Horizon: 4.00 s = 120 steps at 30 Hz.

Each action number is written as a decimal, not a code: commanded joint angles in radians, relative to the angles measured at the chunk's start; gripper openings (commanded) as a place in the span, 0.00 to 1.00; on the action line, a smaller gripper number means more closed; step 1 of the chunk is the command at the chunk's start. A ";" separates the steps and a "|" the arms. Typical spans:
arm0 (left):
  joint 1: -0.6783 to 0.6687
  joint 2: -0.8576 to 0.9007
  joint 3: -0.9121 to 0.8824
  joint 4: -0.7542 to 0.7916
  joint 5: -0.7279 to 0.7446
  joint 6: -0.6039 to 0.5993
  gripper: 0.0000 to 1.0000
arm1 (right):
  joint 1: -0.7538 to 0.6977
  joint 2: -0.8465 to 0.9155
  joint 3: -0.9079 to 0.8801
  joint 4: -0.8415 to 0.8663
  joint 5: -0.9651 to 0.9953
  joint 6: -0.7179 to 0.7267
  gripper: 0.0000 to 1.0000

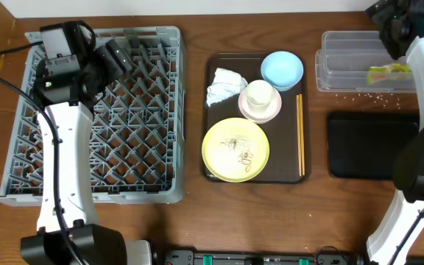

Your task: Sort waste into correct bins and load items into the dishwasher

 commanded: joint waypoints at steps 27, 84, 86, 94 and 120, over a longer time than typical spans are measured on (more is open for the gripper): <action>0.003 0.002 0.003 -0.001 -0.001 -0.001 0.89 | 0.745 0.214 -0.001 0.150 0.043 -0.790 0.87; 0.003 0.002 0.003 -0.001 -0.001 -0.001 0.89 | 0.061 -0.035 0.044 -0.176 0.149 -0.250 0.01; 0.003 0.002 0.003 -0.001 -0.001 -0.001 0.89 | 0.035 -0.035 0.018 -0.172 0.142 -0.250 0.02; 0.003 0.002 0.003 -0.001 -0.001 -0.001 0.89 | 0.004 -0.035 -0.016 -0.140 0.129 -0.309 0.85; 0.003 0.002 0.003 -0.001 -0.001 -0.001 0.89 | 0.444 -0.119 -0.061 -0.130 -0.362 -0.955 0.99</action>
